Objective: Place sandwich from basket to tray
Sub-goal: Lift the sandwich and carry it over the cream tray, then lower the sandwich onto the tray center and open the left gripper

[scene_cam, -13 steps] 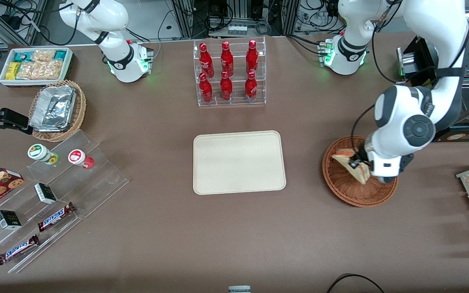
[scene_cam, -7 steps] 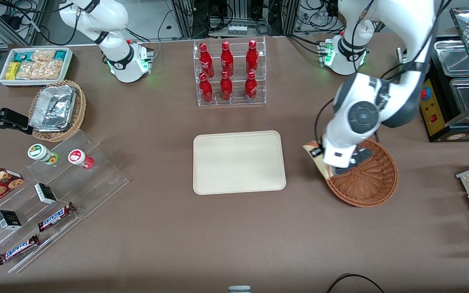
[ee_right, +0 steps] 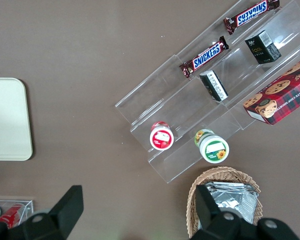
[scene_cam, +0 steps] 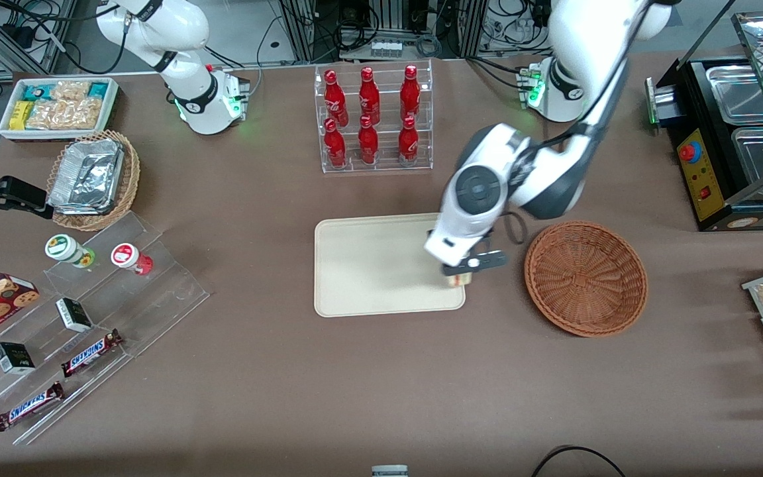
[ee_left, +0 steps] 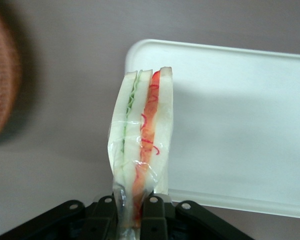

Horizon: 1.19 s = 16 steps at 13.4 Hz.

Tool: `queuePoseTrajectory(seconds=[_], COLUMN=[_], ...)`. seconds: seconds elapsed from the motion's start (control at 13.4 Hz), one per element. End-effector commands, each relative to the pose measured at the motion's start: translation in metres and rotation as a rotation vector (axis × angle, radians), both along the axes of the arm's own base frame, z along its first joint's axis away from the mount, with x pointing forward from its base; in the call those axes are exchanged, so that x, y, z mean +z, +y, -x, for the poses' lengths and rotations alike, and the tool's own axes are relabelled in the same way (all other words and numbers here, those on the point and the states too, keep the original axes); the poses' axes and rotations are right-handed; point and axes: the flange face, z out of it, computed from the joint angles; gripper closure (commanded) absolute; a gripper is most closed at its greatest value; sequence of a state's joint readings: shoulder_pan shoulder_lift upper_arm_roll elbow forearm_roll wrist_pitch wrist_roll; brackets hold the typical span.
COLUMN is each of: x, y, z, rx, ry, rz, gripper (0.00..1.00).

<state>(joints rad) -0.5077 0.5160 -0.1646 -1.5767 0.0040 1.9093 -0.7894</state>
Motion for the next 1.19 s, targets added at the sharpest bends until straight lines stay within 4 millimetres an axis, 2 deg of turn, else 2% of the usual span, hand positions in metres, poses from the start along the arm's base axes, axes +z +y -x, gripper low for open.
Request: queuePoseTrajectory(seconds=[0.0,0.22,0.52,0.67,0.82,1.12], x=[-0.013,-0.035,-0.060,-0.072,-0.081,-0.080], y=[-0.045,-0.087,-0.116,-0.125,-0.125,-0.125], z=[0.003,0.015,0.027,0.027,0.026,0.022], rx=[-0.068,-0.043,-0.067,-0.058,-0.045,-0.044], ry=[0.012,0.006,-0.036,-0.056,-0.079,-0.089], rz=[0.005,-0.005,0.032,0.019,-0.014,-0.016], gripper=[1.00,1.00,1.00,1.00,1.00,1.00])
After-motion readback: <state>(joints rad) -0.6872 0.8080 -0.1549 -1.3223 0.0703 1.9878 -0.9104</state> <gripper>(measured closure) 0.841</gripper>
